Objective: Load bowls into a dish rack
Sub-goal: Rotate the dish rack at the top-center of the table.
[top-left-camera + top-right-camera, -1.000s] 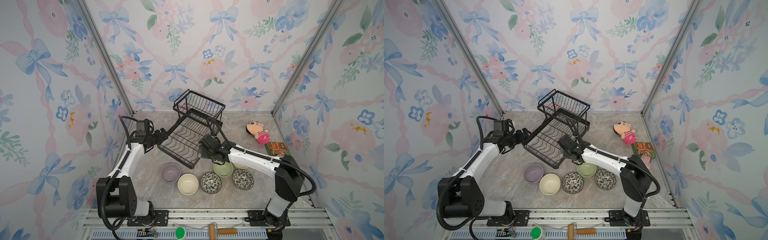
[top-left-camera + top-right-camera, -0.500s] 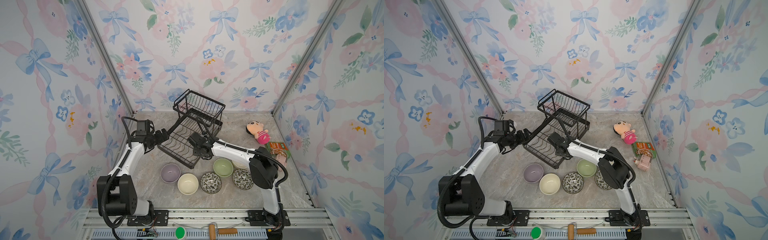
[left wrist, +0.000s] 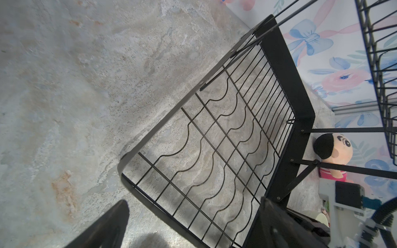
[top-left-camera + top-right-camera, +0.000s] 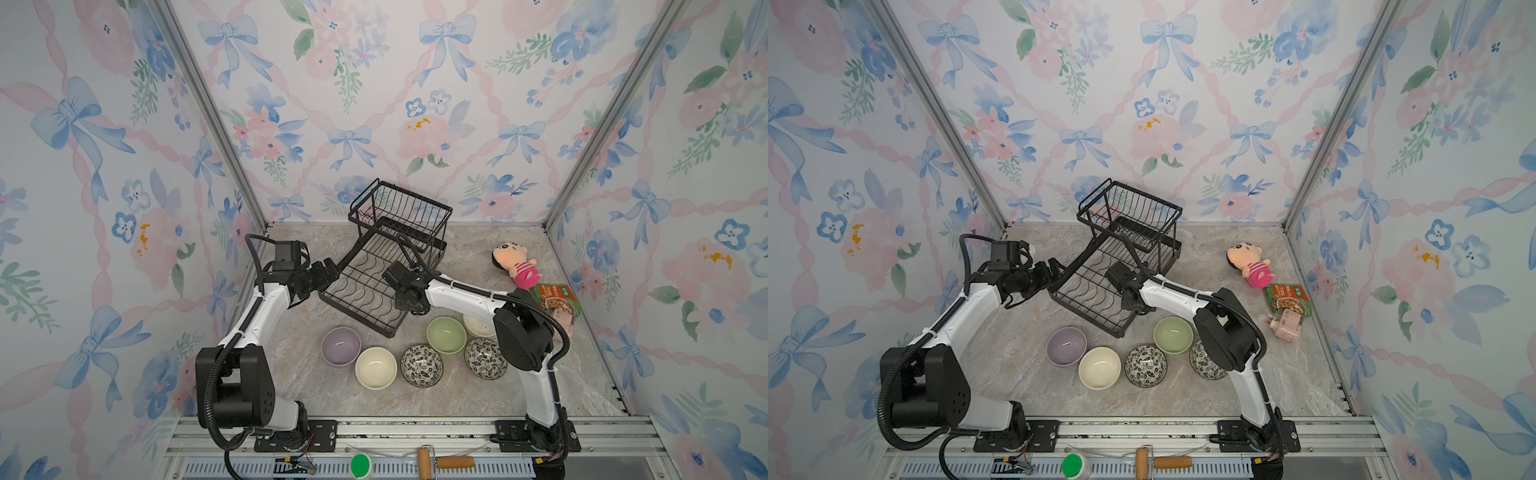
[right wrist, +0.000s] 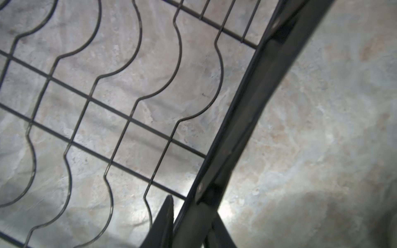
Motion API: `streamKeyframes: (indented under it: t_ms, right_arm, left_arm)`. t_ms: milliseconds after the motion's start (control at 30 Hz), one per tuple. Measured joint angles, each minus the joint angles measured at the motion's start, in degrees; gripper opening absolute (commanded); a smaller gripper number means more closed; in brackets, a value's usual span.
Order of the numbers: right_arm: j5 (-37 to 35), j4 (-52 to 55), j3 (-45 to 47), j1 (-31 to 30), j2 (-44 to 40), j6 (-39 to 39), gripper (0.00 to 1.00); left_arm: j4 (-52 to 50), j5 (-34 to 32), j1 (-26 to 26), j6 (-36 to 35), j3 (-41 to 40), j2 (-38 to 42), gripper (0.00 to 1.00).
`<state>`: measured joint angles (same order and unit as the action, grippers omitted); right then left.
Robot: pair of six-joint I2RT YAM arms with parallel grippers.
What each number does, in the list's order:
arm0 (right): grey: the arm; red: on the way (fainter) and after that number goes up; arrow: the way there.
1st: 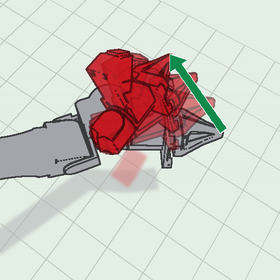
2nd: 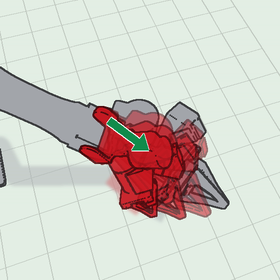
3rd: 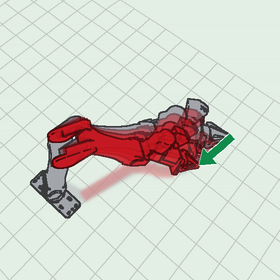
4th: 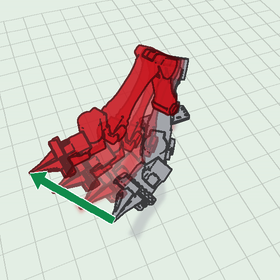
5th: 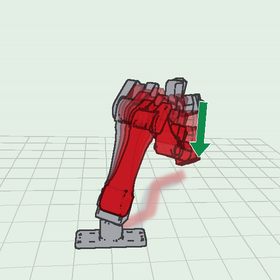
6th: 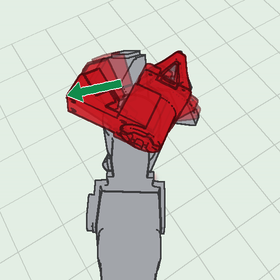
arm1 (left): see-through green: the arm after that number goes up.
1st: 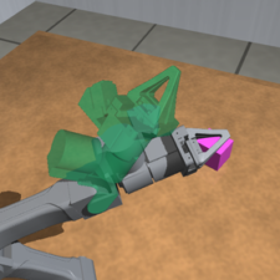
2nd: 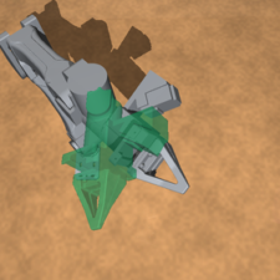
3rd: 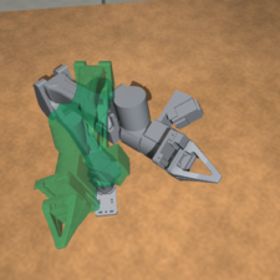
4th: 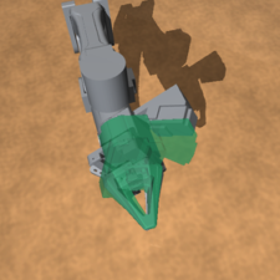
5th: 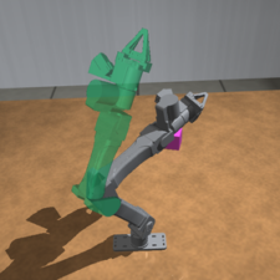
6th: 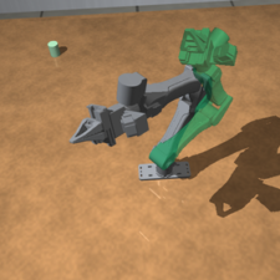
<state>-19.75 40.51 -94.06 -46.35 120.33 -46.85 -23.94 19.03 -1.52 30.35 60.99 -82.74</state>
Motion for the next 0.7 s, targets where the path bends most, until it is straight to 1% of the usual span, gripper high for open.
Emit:
streamKeyframes:
  t_ms: [100,167,267,500,567,633,700]
  right_arm:
    - [-1.81,0.52,0.35,2.56,-0.11,2.08,0.12]
    - [-2.03,0.07,0.85,4.13,-0.35,6.25,0.1]
    - [-3.19,-1.42,2.38,6.58,-1.11,10.67,0.1]
    - [-2.8,-5.11,5.09,12.07,-2.58,20.81,0.09]
    - [-2.6,-5.77,5.16,13.09,-2.58,23.3,0.11]
    - [-2.62,-6.08,5.16,13.94,-2.58,26.67,0.16]
    - [-3.45,-5.79,5.16,14.47,-2.58,29.94,0.27]
  left_arm:
    - [0.0,0.44,0.04,0.28,0.0,-0.33,0.98]
    - [0.02,0.59,0.22,0.28,0.0,-0.48,0.98]
    - [0.02,0.74,0.85,0.28,0.0,-0.7,0.98]
    - [0.02,1.05,2.32,0.28,1.03,-2.08,0.98]
    - [0.02,1.44,2.64,0.26,1.62,-2.71,0.98]
    - [0.02,1.64,2.8,0.28,2.01,-3.1,0.98]
    - [0.02,1.66,2.97,0.26,2.23,-3.15,0.98]
